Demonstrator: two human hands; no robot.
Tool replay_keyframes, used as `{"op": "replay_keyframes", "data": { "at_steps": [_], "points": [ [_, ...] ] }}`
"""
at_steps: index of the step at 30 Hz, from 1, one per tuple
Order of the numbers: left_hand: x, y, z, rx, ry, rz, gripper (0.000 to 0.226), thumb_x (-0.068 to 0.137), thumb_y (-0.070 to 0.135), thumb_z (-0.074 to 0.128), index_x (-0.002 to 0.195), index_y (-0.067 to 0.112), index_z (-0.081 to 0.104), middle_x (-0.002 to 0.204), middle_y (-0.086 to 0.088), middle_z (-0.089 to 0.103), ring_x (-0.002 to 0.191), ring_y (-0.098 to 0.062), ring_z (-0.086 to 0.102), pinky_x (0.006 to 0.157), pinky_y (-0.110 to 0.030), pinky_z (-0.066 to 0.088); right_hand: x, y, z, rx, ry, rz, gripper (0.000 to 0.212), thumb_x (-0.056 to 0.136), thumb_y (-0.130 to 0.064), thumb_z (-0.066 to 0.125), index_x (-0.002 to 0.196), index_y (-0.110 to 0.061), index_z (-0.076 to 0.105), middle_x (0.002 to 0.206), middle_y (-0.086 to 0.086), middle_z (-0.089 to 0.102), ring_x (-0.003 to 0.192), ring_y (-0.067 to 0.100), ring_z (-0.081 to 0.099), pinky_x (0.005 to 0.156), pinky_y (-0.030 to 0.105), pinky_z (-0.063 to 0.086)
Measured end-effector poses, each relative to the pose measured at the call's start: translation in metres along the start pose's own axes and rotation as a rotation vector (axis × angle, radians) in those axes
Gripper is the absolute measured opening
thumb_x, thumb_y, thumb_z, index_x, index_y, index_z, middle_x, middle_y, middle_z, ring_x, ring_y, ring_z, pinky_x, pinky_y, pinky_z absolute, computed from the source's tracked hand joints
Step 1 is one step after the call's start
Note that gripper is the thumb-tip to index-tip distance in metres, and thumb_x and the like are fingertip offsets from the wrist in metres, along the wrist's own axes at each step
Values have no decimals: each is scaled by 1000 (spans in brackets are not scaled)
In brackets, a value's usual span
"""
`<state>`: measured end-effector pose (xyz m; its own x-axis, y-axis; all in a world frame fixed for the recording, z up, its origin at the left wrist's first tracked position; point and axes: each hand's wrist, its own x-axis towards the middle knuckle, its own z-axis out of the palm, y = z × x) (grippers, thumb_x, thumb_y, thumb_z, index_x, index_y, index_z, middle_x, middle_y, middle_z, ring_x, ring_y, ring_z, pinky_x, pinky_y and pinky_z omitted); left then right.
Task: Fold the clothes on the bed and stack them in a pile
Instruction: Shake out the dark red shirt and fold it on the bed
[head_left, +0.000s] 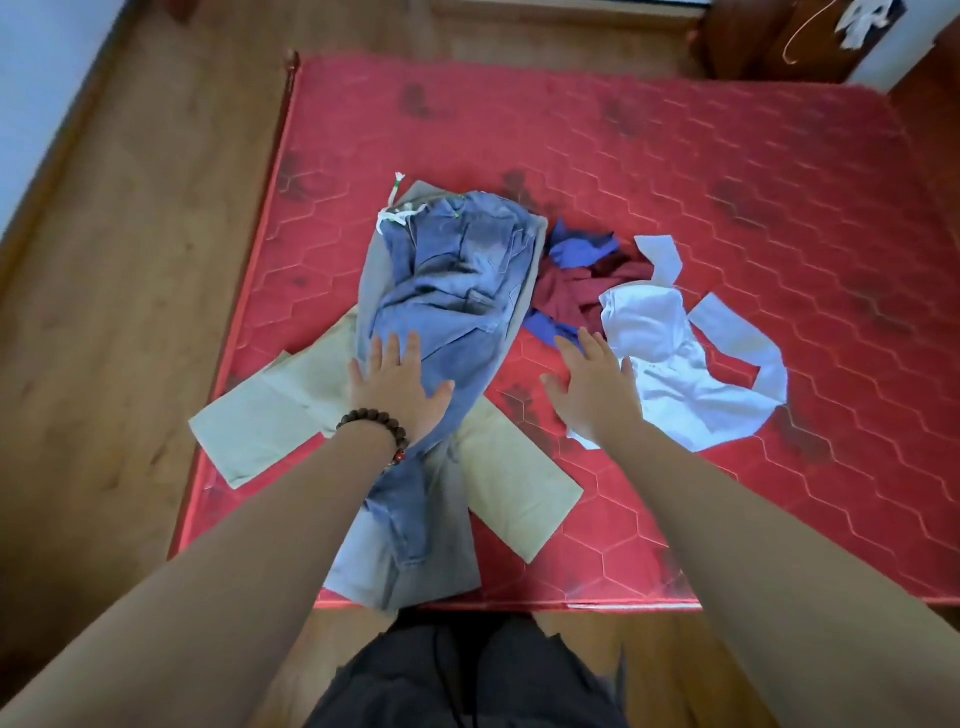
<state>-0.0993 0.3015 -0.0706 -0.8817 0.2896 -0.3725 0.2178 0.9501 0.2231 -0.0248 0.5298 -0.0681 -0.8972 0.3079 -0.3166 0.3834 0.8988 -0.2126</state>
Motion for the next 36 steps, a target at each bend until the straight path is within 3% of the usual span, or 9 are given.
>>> {"op": "replay_keyframes", "data": {
  "at_steps": [13,20,27,34,36],
  "points": [
    [43,30,23,40,-81,127,81,94,62,32,155,18,1,163,-9,3,150,-27,-1,120,-52,6,9,23,14,16,-57,116,60,99,-45,39,153,-25,20,163,4,9,150,20,3,119,52,8],
    [83,66,51,99,-135,189,81,93,62,31,155,18,2,162,-10,5,150,-24,0,120,-50,7,38,77,33,-6,-108,185,61,99,-47,38,153,-28,19,163,3,7,150,21,3,120,50,9],
    [175,110,109,127,-79,222,81,93,60,36,154,17,6,161,-9,12,149,-24,4,120,-48,10,142,136,86,-4,-107,118,62,98,-45,43,152,-23,23,161,7,14,149,22,11,118,48,15],
    [248,132,183,92,2,244,83,92,59,39,155,16,6,162,-7,10,150,-23,5,120,-45,12,283,173,159,85,-7,68,77,90,-38,61,153,-16,21,156,7,26,143,24,25,112,43,27],
    [249,126,197,78,-17,251,83,92,59,39,155,18,4,162,-5,9,150,-21,3,121,-42,11,308,177,176,77,4,85,65,92,-33,60,147,-15,32,150,5,35,138,25,33,107,41,32]
  ]
}}
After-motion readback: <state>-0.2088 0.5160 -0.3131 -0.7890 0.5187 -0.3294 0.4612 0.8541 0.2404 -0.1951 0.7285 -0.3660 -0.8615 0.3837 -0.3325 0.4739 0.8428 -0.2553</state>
